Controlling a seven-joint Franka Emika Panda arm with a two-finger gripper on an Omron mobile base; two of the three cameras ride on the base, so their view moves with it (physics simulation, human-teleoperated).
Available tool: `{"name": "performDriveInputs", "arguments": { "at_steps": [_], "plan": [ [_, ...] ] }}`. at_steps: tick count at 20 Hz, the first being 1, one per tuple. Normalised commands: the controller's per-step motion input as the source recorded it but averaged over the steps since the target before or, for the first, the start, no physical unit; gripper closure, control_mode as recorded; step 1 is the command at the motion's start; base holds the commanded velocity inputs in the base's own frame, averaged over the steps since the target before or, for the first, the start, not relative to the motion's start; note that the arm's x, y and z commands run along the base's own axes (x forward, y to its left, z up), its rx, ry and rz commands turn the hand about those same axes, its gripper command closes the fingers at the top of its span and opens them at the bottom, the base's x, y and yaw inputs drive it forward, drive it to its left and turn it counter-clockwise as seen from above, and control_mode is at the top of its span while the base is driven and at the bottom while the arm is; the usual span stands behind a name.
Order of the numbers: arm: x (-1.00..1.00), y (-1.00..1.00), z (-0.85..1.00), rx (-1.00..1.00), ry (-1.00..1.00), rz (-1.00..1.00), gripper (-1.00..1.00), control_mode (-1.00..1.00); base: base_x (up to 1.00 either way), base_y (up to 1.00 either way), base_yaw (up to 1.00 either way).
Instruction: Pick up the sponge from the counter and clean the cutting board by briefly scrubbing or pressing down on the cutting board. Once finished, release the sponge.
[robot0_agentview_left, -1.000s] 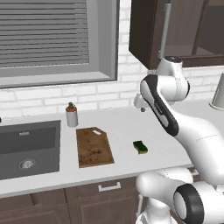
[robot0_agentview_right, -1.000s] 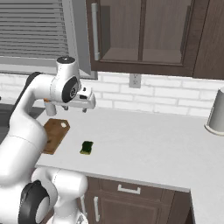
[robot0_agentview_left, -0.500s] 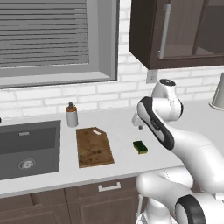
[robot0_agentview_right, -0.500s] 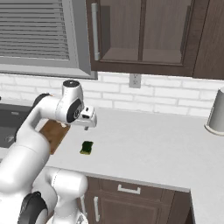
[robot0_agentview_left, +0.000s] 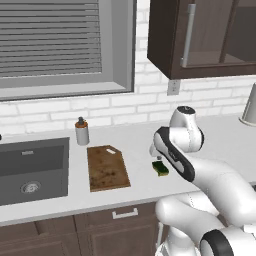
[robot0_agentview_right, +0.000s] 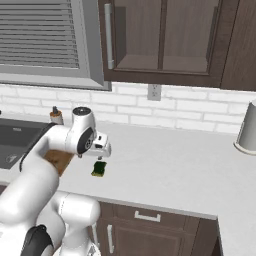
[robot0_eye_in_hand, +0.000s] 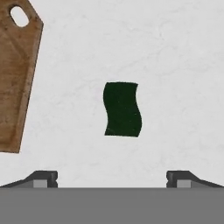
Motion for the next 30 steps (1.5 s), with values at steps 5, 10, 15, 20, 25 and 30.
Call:
{"name": "performDriveInputs", "arguments": {
  "at_steps": [5,10,15,20,25,30],
  "plan": [
    [0.02,0.0,-0.41,0.0,0.0,0.0,-1.0,-1.0,0.0,0.0,0.0],
    [0.11,0.0,-0.3,0.0,0.0,0.0,-1.0,-1.0,0.0,0.0,0.0],
    [0.1,0.0,-0.2,0.0,0.0,0.0,-1.0,-1.0,0.0,0.0,0.0],
    [0.08,0.0,-0.11,0.0,0.0,0.0,-1.0,-1.0,0.0,0.0,0.0],
    [0.1,0.0,-0.1,0.0,0.0,0.0,-1.0,-1.0,0.0,0.0,0.0],
    [0.12,0.0,-0.04,0.0,0.0,0.0,-1.0,-1.0,0.0,0.0,0.0]
  ]
}}
